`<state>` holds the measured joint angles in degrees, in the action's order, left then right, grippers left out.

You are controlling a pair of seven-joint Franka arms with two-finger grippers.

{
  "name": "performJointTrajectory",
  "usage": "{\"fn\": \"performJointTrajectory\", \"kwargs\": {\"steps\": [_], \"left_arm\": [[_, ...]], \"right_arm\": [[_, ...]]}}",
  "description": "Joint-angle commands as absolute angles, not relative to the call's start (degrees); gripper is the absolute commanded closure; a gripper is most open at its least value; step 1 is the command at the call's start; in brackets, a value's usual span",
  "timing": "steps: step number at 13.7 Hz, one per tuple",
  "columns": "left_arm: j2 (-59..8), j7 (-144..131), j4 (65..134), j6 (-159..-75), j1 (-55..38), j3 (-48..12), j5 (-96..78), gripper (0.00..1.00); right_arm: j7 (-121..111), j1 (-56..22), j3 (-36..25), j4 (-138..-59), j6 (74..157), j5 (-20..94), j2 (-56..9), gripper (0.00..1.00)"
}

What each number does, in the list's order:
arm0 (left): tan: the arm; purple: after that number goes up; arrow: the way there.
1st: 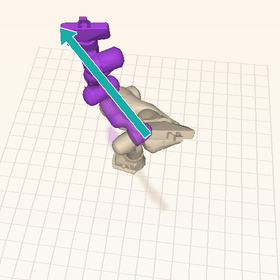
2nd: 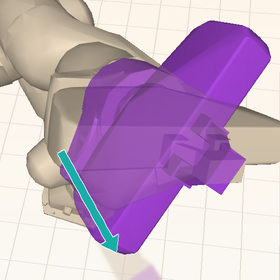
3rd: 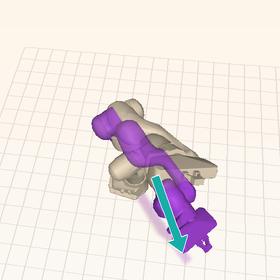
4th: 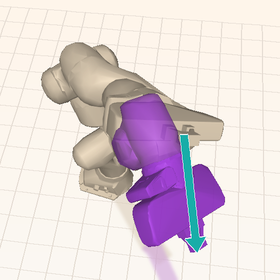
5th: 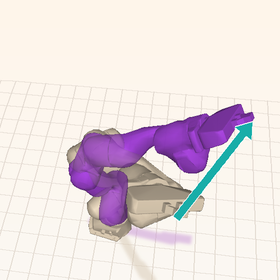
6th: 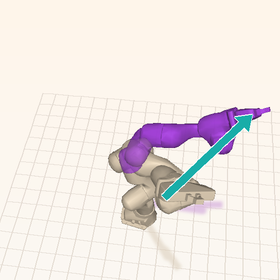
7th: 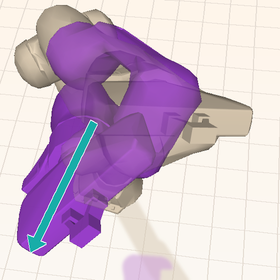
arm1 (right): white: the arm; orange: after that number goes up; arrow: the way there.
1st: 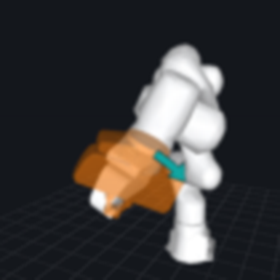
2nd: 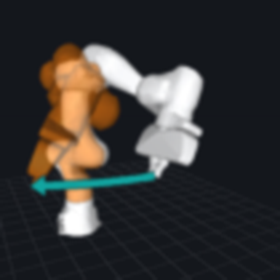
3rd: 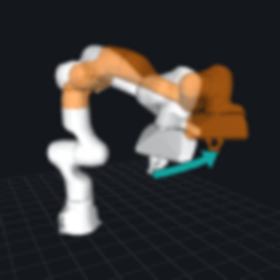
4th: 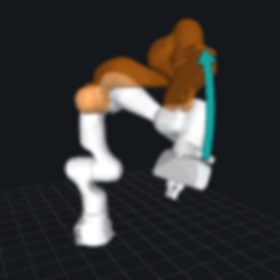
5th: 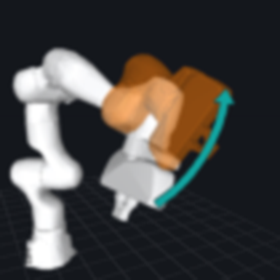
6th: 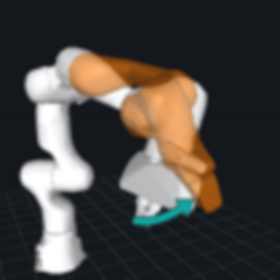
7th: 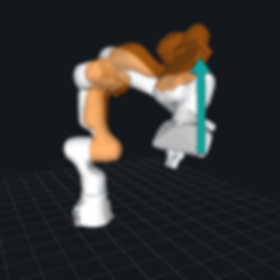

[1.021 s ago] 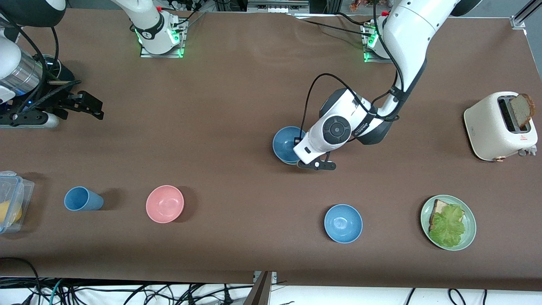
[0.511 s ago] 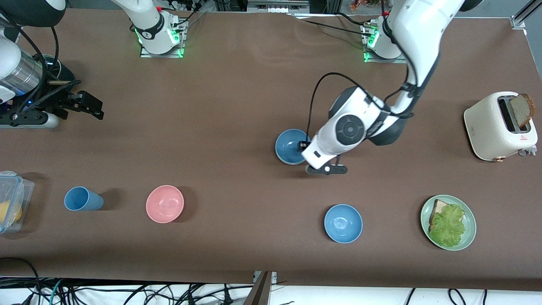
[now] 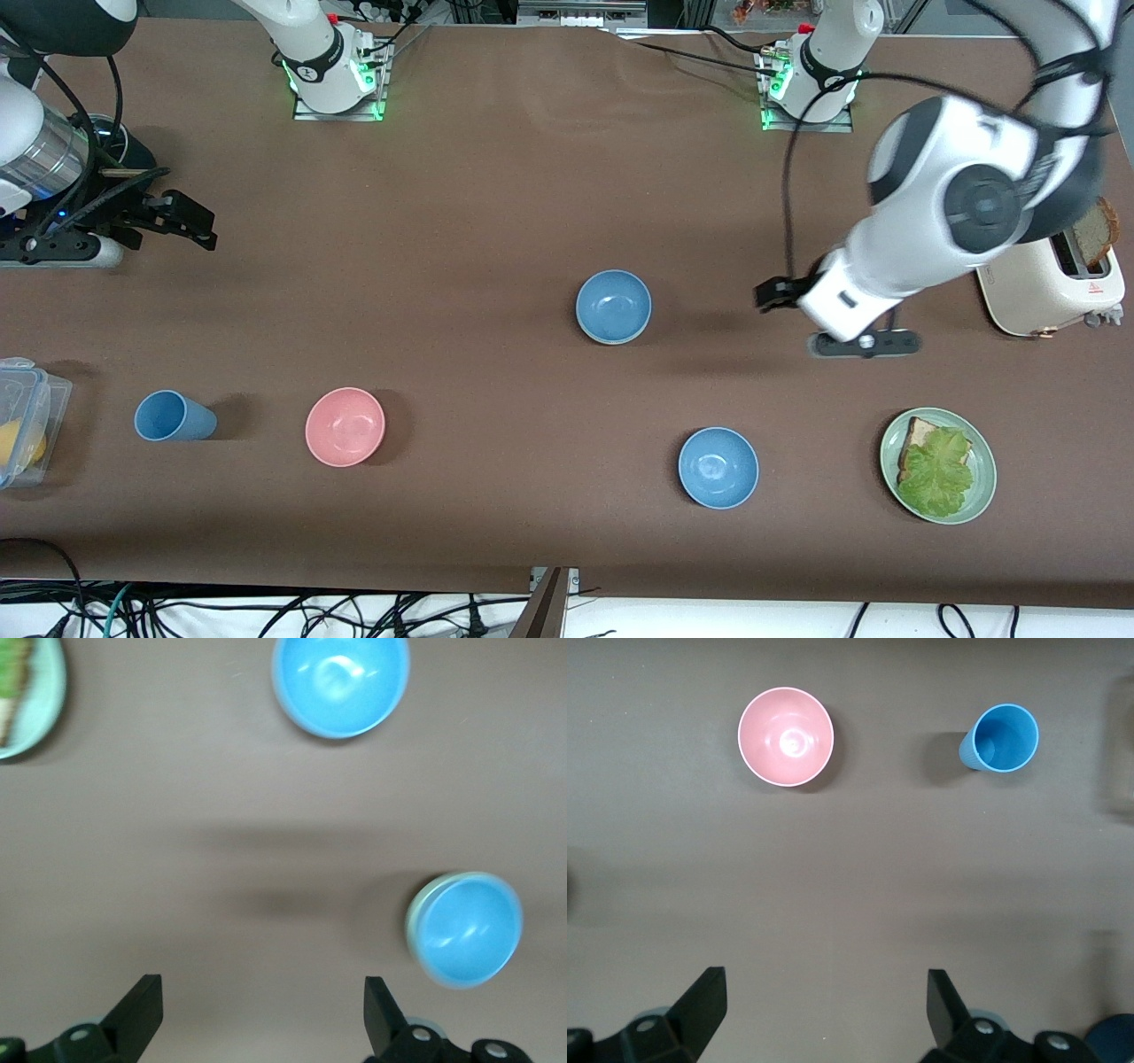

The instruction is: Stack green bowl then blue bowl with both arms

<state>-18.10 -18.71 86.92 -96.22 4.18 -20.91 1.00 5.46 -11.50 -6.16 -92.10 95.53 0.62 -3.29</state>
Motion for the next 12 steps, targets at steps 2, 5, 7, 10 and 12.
{"fn": "performJointTrajectory", "kwargs": {"steps": [2,5,7,10,12], "left_arm": [[-16.7,-10.82,79.12,-81.85,8.87,-21.27,1.14,0.0],[-16.44,-6.17,77.08,-77.52,11.76,-21.36,1.06,0.0],[-12.94,0.23,80.49,-81.1,10.3,-17.0,0.88,0.0],[-4.42,1.68,91.81,-89.62,-1.83,-3.0,0.26,0.0],[-0.98,0.36,96.4,-92.19,-2.02,-2.9,0.35,0.0]], "right_arm": [[5.8,-11.43,-6.15,-91.49,94.31,2.45,-3.43,0.0],[5.89,-11.34,-6.59,-92.72,94.31,3.59,-2.81,0.0],[5.98,-11.34,-6.59,-92.72,94.31,4.04,-2.81,0.0],[5.98,-11.34,-6.59,-92.72,94.31,4.04,-2.81,0.0],[5.98,-11.34,-6.59,-92.72,94.31,4.04,-2.81,0.0]]}}
